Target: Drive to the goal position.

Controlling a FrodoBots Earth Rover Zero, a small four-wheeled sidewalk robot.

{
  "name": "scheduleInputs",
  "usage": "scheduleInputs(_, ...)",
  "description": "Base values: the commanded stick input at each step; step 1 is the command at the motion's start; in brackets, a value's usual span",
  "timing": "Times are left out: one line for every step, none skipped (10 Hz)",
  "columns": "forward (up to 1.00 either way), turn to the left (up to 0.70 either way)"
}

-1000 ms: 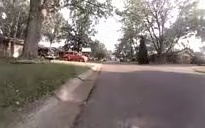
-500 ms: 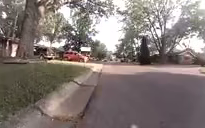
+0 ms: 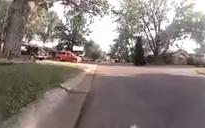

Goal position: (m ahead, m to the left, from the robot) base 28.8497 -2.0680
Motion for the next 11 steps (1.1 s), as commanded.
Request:
scheduleInputs(1.00,0.00)
scheduleInputs(1.00,0.00)
scheduleInputs(1.00,-0.05)
scheduleInputs(1.00,-0.11)
scheduleInputs(1.00,-0.15)
scheduleInputs(1.00,-0.13)
scheduleInputs(1.00,-0.03)
scheduleInputs(1.00,0.00)
scheduleInputs(1.00,0.00)
scheduleInputs(1.00,0.00)
scheduleInputs(1.00,0.00)
